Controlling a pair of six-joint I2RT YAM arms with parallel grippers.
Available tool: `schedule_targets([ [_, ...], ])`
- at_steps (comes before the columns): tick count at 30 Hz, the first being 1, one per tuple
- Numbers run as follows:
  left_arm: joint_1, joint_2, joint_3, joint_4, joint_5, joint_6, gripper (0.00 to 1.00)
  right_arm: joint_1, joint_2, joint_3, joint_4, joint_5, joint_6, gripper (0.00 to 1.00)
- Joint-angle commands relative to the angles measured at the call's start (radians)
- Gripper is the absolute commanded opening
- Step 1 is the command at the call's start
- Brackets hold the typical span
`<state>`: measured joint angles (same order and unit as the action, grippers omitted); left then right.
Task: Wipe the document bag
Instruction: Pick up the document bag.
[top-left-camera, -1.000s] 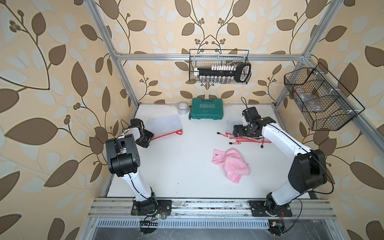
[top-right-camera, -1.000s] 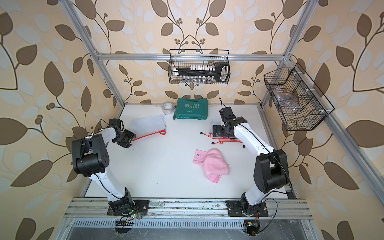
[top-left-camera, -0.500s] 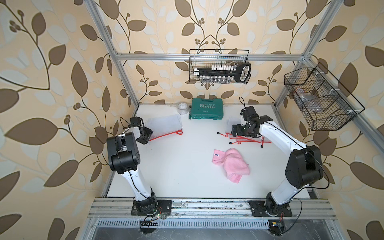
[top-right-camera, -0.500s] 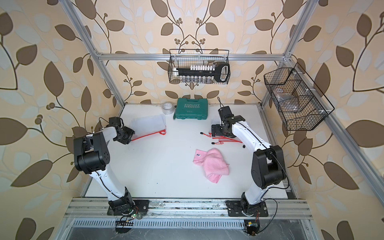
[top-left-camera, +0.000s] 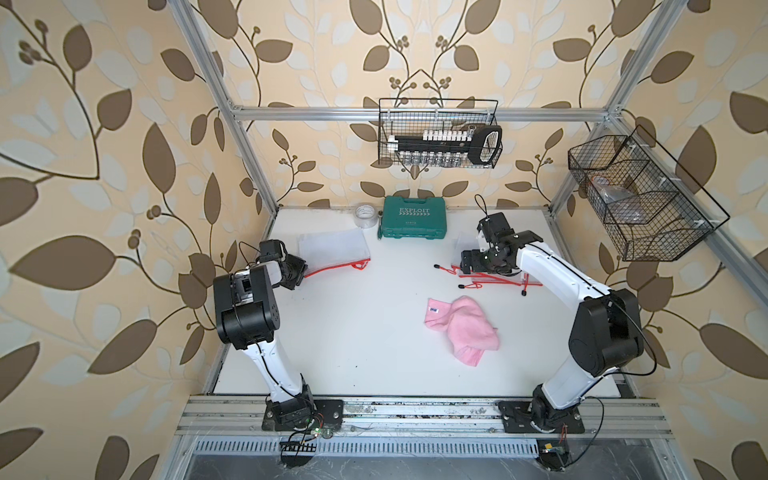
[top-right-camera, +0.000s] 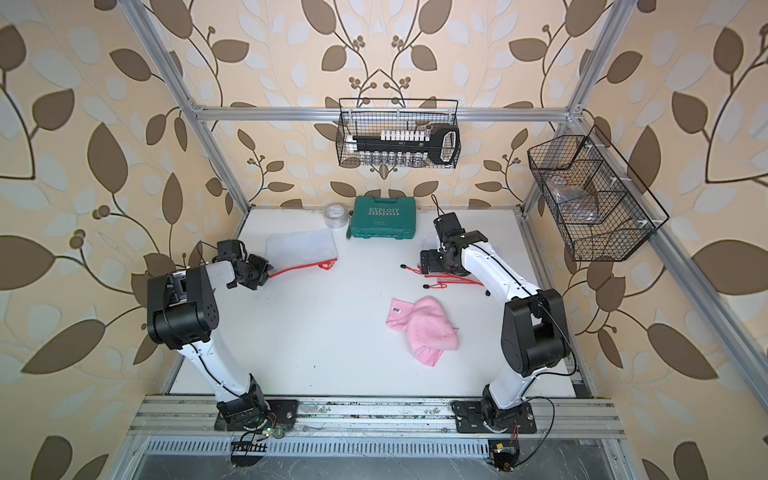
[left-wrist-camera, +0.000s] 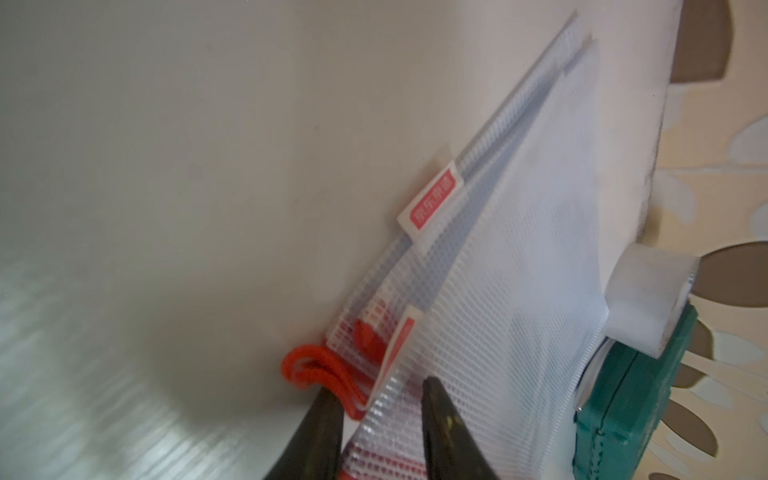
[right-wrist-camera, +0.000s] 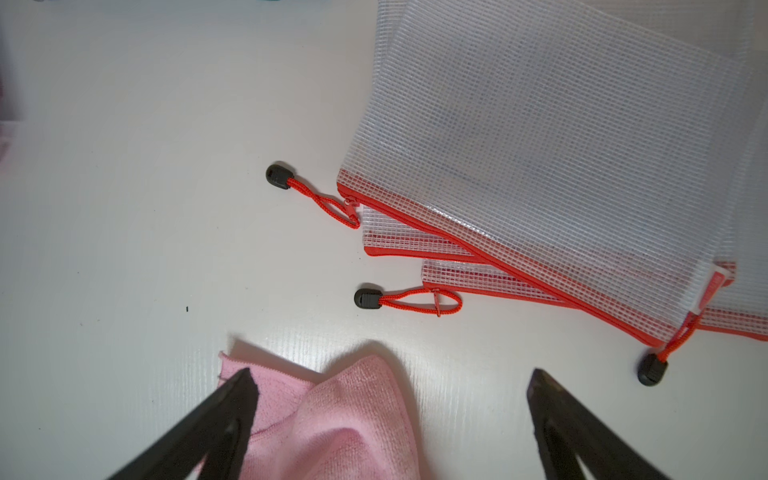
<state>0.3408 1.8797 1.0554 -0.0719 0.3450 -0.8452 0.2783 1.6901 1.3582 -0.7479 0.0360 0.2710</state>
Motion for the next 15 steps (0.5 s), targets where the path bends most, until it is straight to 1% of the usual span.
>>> schedule_targets([
  [1, -0.014, 0.029, -0.052, -0.086, 0.042, 0.001, 0.32, 0.01, 0.019, 0.03, -0.004, -0.012, -0.005, 0.98],
  [4, -0.014, 0.032, -0.057, -0.074, 0.063, 0.01, 0.17, 0.014, 0.026, 0.036, -0.004, -0.009, -0.006, 0.98],
  [10, -0.017, 0.007, -0.069, -0.064, 0.093, 0.021, 0.0, 0.027, 0.048, 0.068, -0.019, -0.004, -0.007, 0.98],
  [12, -0.017, -0.011, -0.072, -0.056, 0.112, 0.025, 0.0, 0.031, 0.053, 0.073, -0.021, -0.006, -0.008, 0.98],
  [15, -0.019, -0.054, -0.069, -0.096, 0.123, 0.039, 0.0, 0.042, 0.067, 0.09, -0.033, -0.013, -0.013, 0.98],
])
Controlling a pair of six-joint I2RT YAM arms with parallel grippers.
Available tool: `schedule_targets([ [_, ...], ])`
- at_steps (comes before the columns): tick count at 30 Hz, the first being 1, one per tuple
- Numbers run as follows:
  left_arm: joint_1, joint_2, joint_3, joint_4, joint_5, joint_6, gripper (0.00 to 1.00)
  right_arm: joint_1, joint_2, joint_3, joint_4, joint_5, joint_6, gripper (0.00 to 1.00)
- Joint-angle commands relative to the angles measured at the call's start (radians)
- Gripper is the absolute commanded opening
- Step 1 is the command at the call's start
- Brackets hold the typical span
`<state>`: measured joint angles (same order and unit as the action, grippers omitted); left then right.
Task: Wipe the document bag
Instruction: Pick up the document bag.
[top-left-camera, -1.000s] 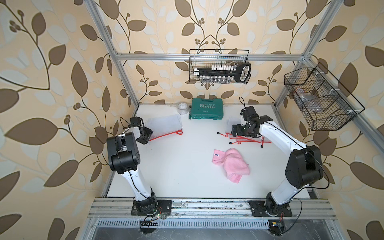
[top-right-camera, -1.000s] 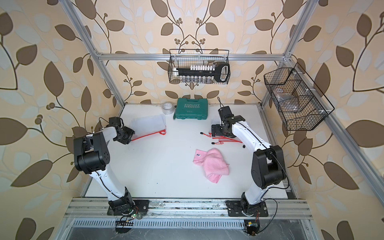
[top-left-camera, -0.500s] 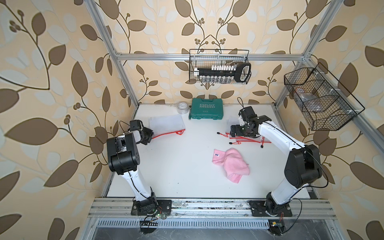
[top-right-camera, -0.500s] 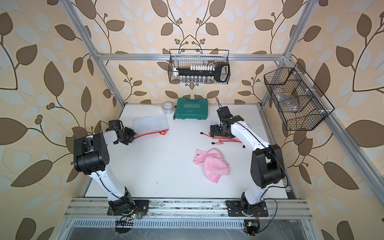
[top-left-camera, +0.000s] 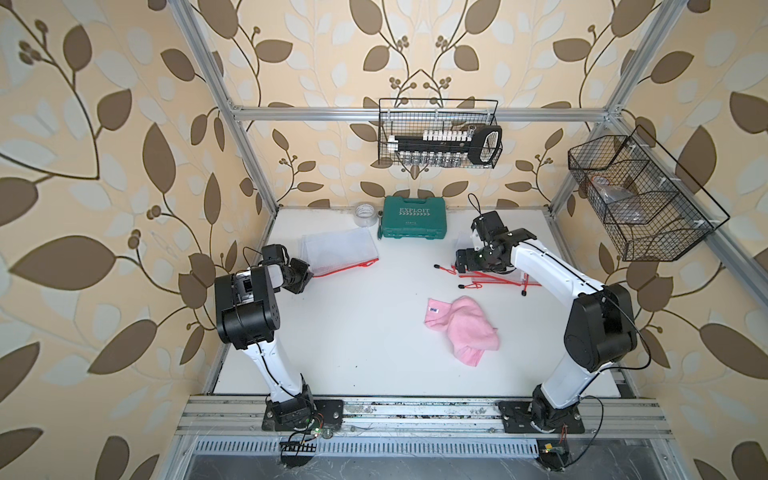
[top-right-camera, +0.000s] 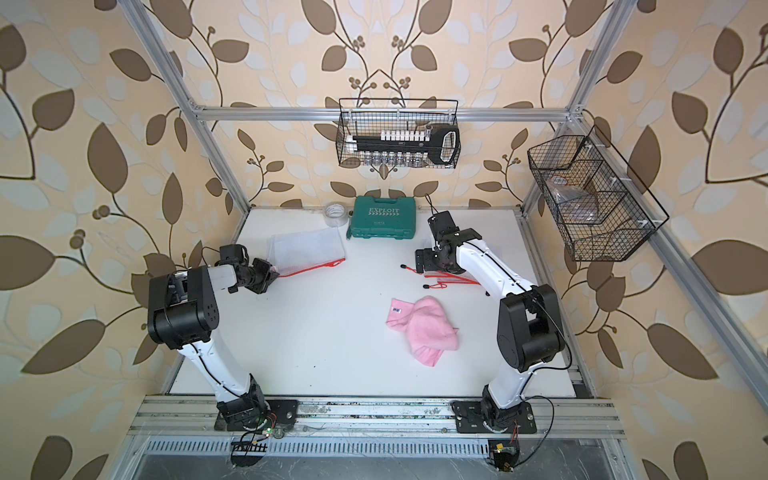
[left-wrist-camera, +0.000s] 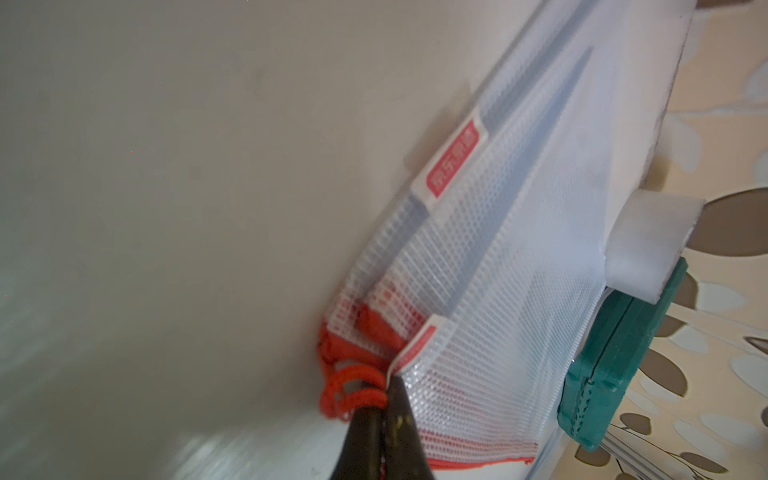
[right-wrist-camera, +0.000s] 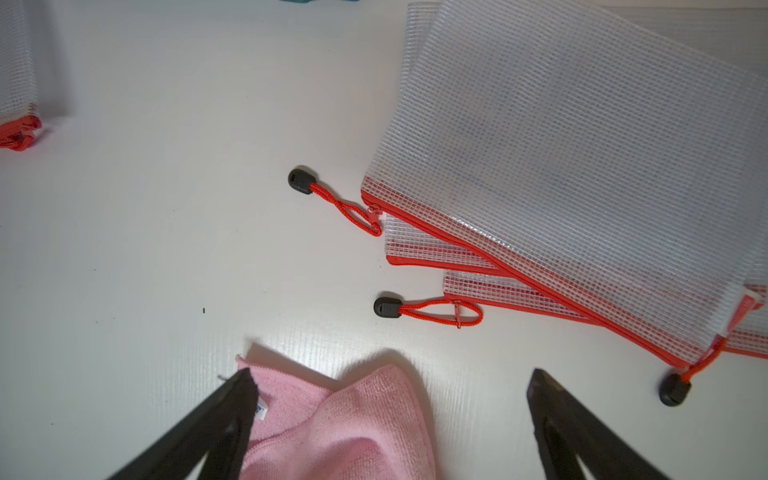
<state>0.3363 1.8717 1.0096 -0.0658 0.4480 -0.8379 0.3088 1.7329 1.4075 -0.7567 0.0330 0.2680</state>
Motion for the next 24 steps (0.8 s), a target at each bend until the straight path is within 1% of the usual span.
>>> schedule_targets([
  [1, -0.014, -0.071, -0.026, -0.122, 0.015, 0.04, 0.0, 0.015, 0.03, 0.048, -0.034, -0.011, -0.012, 0.98],
  [6, -0.012, -0.173, -0.019, -0.197, 0.029, 0.058, 0.0, 0.03, 0.06, 0.077, -0.066, -0.05, -0.024, 0.98],
  [12, -0.01, -0.196, 0.064, -0.303, 0.064, 0.051, 0.0, 0.054, 0.091, 0.087, -0.078, -0.082, -0.024, 0.98],
  [16, -0.01, -0.269, 0.044, -0.302, 0.063, 0.028, 0.0, 0.067, 0.077, 0.086, -0.08, -0.072, -0.026, 0.98],
  [18, -0.01, -0.295, 0.022, -0.305, 0.082, 0.024, 0.0, 0.068, 0.069, 0.081, -0.077, -0.091, -0.028, 0.98],
  [21, -0.014, -0.342, -0.041, -0.292, 0.106, 0.006, 0.0, 0.067, 0.08, 0.092, -0.072, -0.182, -0.039, 0.98],
  [24, -0.017, -0.392, -0.129, -0.261, 0.117, -0.01, 0.0, 0.068, 0.136, 0.135, -0.041, -0.405, -0.017, 0.98],
])
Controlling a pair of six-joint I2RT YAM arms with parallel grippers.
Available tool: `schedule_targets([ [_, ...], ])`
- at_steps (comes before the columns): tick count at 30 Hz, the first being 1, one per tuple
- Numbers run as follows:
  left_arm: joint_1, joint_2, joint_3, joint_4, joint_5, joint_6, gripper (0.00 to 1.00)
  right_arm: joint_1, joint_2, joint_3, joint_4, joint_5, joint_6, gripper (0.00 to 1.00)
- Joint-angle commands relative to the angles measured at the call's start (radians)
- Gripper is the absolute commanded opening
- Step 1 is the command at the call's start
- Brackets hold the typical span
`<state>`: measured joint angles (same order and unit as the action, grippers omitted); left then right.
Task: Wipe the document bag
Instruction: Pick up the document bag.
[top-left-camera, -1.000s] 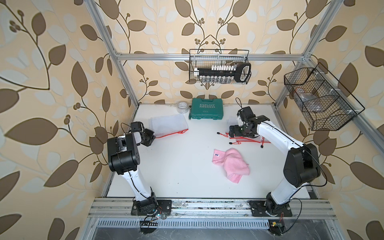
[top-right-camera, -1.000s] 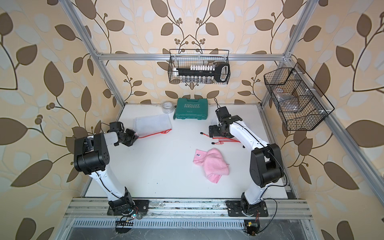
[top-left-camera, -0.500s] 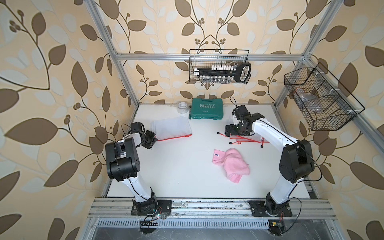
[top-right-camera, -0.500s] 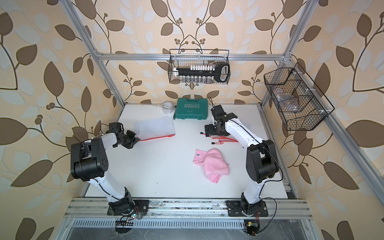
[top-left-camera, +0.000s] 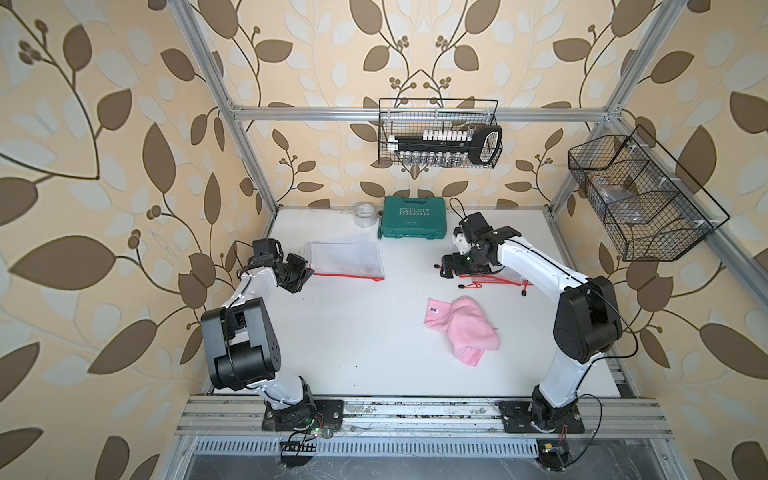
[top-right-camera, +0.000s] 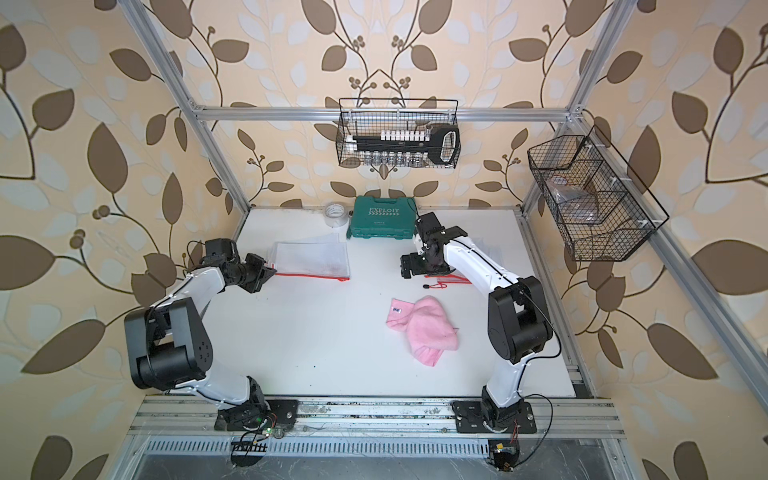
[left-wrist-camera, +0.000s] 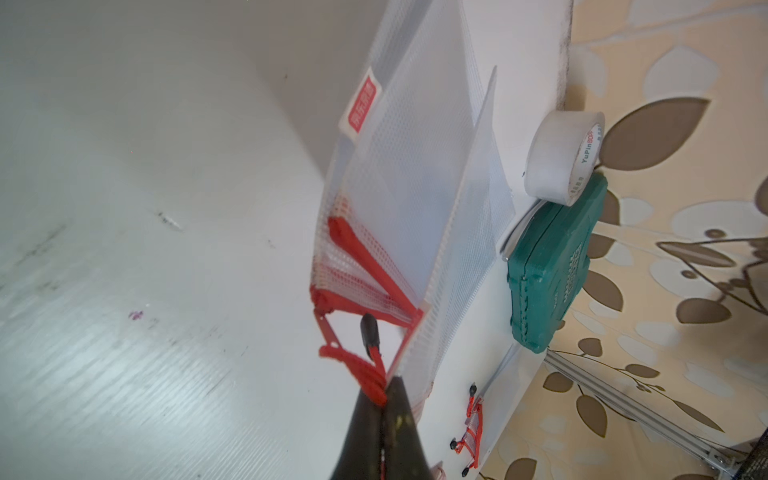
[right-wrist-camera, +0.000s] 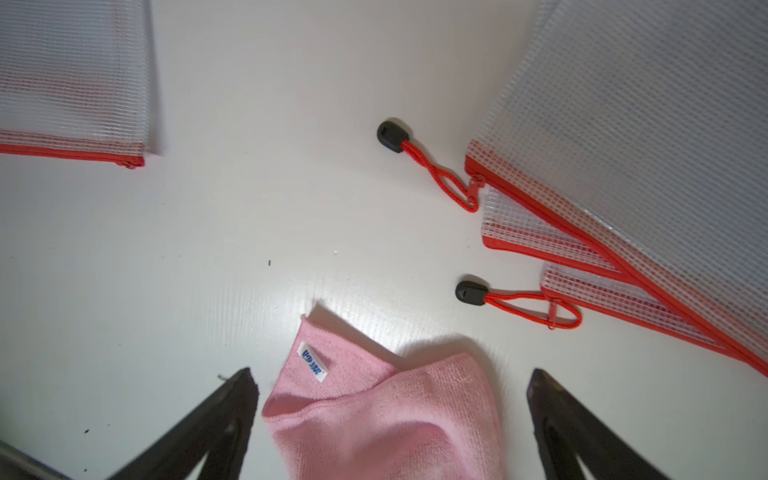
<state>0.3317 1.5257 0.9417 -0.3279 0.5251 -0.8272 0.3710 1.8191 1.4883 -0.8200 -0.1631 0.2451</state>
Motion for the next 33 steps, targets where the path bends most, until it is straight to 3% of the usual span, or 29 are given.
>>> schedule_targets([
  [1, -0.012, -0.064, -0.086, 0.014, 0.048, -0.021, 0.0, 0.006, 0.079, 0.08, 0.038, -0.266, 0.039, 0.98],
  [6, -0.02, -0.161, -0.164, 0.023, 0.056, -0.082, 0.0, 0.009, 0.17, 0.083, 0.263, -0.491, 0.266, 0.97],
  [10, -0.02, -0.179, -0.169, -0.002, 0.056, -0.07, 0.0, 0.056, 0.281, 0.124, 0.317, -0.562, 0.369, 0.91],
  [15, -0.02, -0.191, -0.196, 0.003, 0.066, -0.072, 0.0, 0.074, 0.372, 0.057, 0.538, -0.646, 0.557, 0.87],
  [27, -0.02, -0.185, -0.179, -0.003, 0.07, -0.064, 0.0, 0.163, 0.456, 0.002, 0.744, -0.694, 0.772, 0.79],
  [33, -0.02, -0.187, -0.172, 0.007, 0.07, -0.07, 0.0, 0.177, 0.457, -0.02, 0.775, -0.699, 0.795, 0.76],
])
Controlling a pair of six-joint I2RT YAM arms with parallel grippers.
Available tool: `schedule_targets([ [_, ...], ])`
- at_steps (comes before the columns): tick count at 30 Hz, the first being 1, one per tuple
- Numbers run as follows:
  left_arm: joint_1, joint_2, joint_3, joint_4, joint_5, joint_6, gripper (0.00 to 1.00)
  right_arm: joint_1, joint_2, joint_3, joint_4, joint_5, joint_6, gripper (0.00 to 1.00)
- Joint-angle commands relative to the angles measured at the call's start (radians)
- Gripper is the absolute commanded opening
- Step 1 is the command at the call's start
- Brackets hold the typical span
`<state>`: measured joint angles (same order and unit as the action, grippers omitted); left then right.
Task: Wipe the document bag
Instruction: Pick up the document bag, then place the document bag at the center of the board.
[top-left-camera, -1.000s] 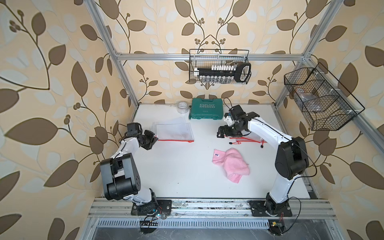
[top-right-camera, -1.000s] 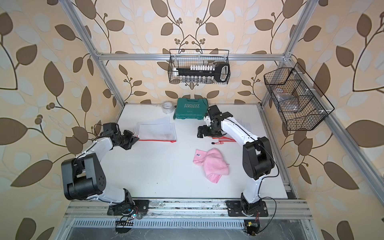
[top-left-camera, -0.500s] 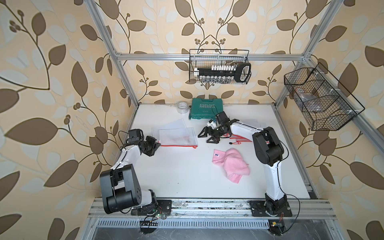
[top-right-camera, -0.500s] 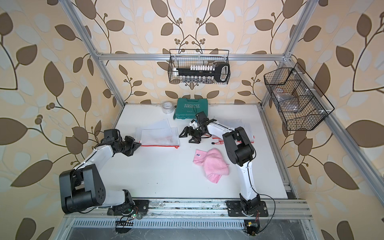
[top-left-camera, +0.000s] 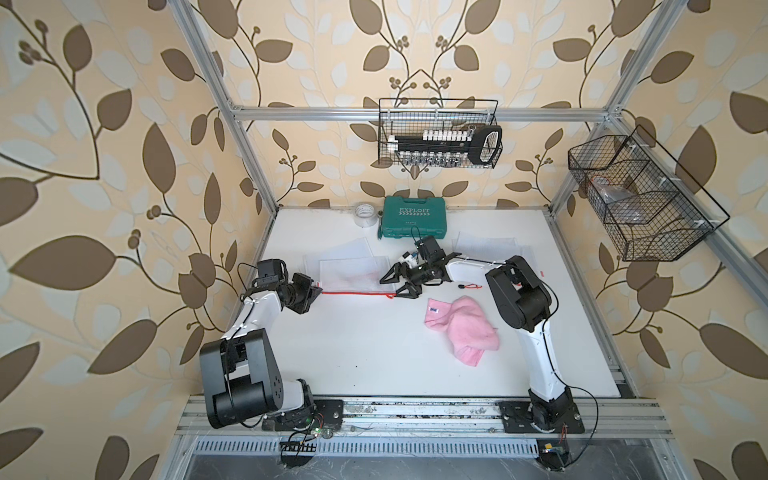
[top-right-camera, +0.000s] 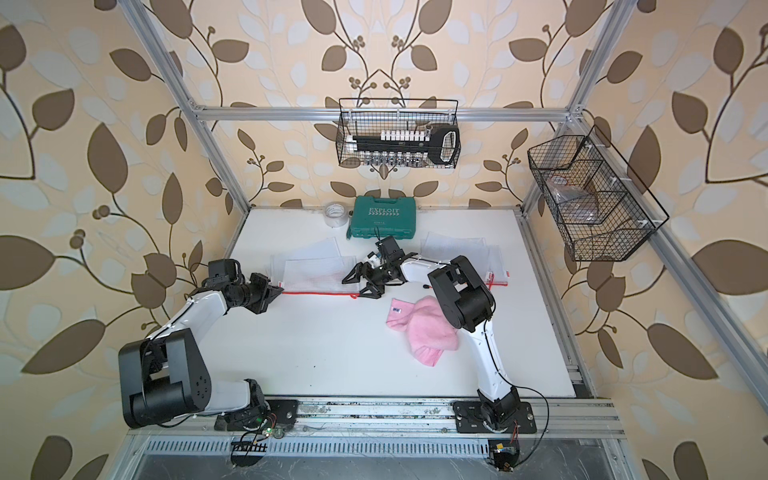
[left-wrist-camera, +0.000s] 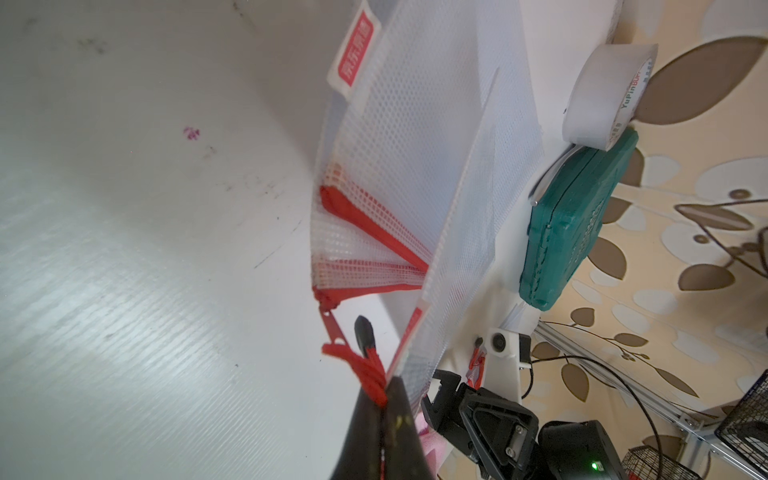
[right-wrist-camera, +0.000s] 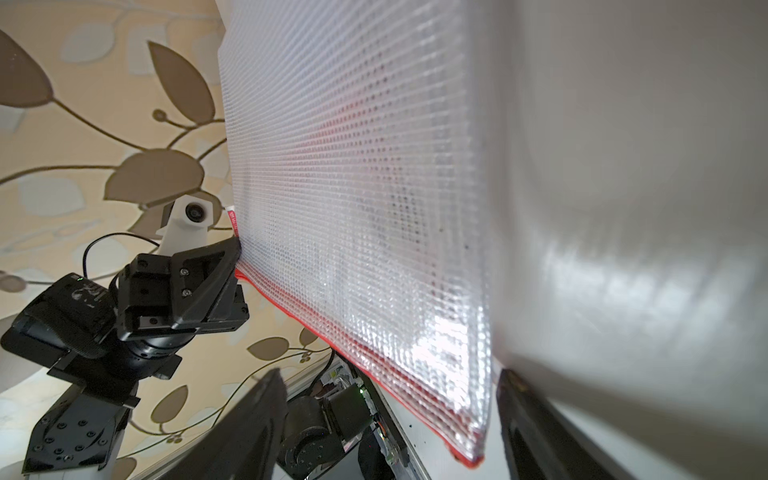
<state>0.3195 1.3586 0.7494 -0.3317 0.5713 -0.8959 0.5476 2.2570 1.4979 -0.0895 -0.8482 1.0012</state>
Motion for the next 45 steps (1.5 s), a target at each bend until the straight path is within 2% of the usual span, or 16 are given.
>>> schedule_targets([
  [1, -0.007, -0.018, 0.02, 0.012, 0.025, -0.001, 0.0, 0.001, 0.02, -0.035, 0.059, -0.014, 0.05, 0.73],
  [3, -0.008, -0.017, 0.018, 0.012, 0.024, 0.001, 0.0, 0.001, 0.022, -0.038, 0.074, -0.015, 0.059, 0.6],
  [6, -0.008, -0.019, 0.015, 0.012, 0.02, 0.011, 0.0, 0.0, 0.011, -0.03, 0.064, -0.008, 0.042, 0.27],
  [8, -0.007, -0.016, 0.018, -0.001, 0.003, 0.028, 0.0, 0.001, -0.006, -0.012, 0.021, 0.011, 0.003, 0.0],
  [10, -0.005, -0.001, 0.026, -0.013, -0.024, 0.061, 0.0, 0.0, -0.021, 0.031, -0.021, 0.015, -0.028, 0.0],
  [11, 0.0, 0.012, 0.033, -0.019, -0.042, 0.079, 0.04, 0.0, -0.024, 0.061, -0.04, 0.019, -0.039, 0.0],
  [14, 0.023, 0.049, 0.052, -0.001, -0.059, 0.111, 0.31, -0.001, -0.024, 0.176, -0.091, 0.008, -0.045, 0.0],
  [15, 0.03, 0.059, 0.065, -0.006, -0.06, 0.117, 0.37, -0.003, -0.035, 0.191, -0.101, 0.006, -0.047, 0.0],
  [19, 0.05, 0.061, 0.131, -0.061, -0.099, 0.157, 0.52, -0.01, -0.155, 0.16, -0.17, 0.012, -0.124, 0.0],
  [24, 0.069, 0.016, 0.136, -0.079, -0.103, 0.161, 0.52, -0.019, -0.293, 0.089, -0.423, 0.013, -0.336, 0.0],
  [27, 0.069, -0.017, 0.123, -0.081, -0.069, 0.163, 0.49, -0.028, -0.359, 0.027, -0.663, 0.059, -0.519, 0.0],
  [32, 0.039, -0.067, 0.087, -0.12, -0.001, 0.182, 0.42, -0.044, -0.451, -0.194, -0.803, 0.2, -0.689, 0.0],
  [35, -0.049, -0.107, 0.054, -0.141, 0.002, 0.198, 0.4, -0.045, -0.429, -0.285, -0.768, 0.26, -0.713, 0.0],
  [40, -0.255, -0.133, -0.014, -0.144, -0.033, 0.182, 0.37, -0.043, -0.346, -0.285, -0.747, 0.368, -0.739, 0.0],
  [45, -0.388, -0.116, -0.101, -0.096, -0.06, 0.152, 0.37, -0.041, -0.343, -0.282, -0.733, 0.421, -0.709, 0.0],
])
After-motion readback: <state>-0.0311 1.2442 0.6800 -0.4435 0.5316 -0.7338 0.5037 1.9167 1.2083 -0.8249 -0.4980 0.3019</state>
